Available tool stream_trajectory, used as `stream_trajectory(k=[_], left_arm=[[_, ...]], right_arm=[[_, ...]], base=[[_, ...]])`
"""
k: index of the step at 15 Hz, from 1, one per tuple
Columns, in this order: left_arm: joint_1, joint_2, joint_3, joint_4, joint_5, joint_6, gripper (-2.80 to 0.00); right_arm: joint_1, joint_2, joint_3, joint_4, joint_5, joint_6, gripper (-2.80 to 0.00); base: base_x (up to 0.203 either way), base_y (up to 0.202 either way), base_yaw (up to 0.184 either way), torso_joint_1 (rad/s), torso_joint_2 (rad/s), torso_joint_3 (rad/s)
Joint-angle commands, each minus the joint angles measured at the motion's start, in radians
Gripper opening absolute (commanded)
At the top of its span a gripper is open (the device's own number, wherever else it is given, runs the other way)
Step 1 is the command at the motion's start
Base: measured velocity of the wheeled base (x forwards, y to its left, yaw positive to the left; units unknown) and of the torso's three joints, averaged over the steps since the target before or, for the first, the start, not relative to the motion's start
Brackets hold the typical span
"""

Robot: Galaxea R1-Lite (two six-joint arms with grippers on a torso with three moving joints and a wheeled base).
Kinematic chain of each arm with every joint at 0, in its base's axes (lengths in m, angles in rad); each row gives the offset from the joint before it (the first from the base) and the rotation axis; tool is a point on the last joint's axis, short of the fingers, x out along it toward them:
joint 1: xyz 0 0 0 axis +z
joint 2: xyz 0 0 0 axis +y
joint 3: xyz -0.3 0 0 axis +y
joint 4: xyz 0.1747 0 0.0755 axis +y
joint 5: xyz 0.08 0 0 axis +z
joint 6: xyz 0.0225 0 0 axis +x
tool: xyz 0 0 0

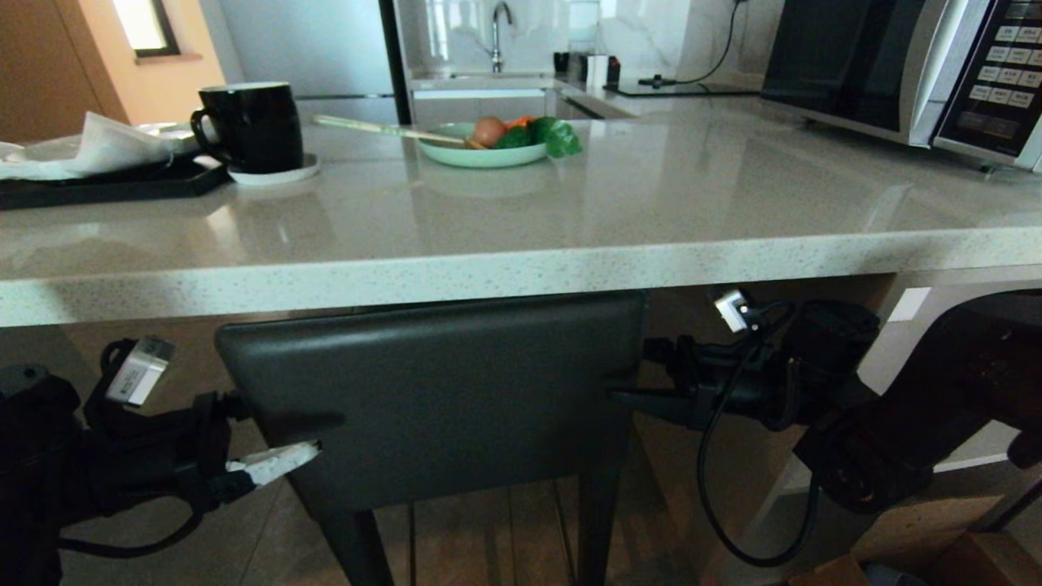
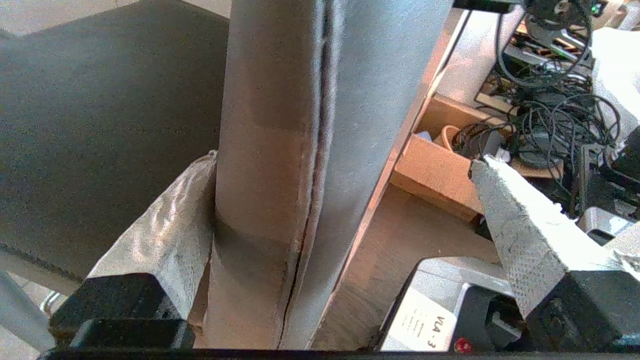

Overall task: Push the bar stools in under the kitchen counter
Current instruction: Pull the gray chair out from under the dining table

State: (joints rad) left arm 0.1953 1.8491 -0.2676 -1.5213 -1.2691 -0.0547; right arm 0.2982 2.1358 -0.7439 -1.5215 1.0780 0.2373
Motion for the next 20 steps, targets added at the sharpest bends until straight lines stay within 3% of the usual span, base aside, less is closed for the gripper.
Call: stream_trajectory(k=[1, 8, 20], left_arm=[[-0.001, 0.010, -0.001, -0.009, -0.009, 0.001, 0.00], [-0.039, 0.004, 0.007, -0.009, -0.012, 0.015, 0.00], [-0.033, 0.028, 0.031, -0.009, -0.009, 0.104, 0.00]], right_arm=[[0.012, -0.053, 0.042, -0.008, 0.014, 0.001, 0.00], [0.080, -0.175, 0.216, -0.008, 0.020, -0.006, 0.00], [0.076, -0.146, 0.215, -0.008, 0.008, -0.007, 0.00]], base=[[0.000, 0.000, 0.000, 0.000, 0.00, 0.000], [0.000, 0.000, 0.000, 0.000, 0.00, 0.000], [-0.010, 0.000, 0.000, 0.001, 0.00, 0.000]])
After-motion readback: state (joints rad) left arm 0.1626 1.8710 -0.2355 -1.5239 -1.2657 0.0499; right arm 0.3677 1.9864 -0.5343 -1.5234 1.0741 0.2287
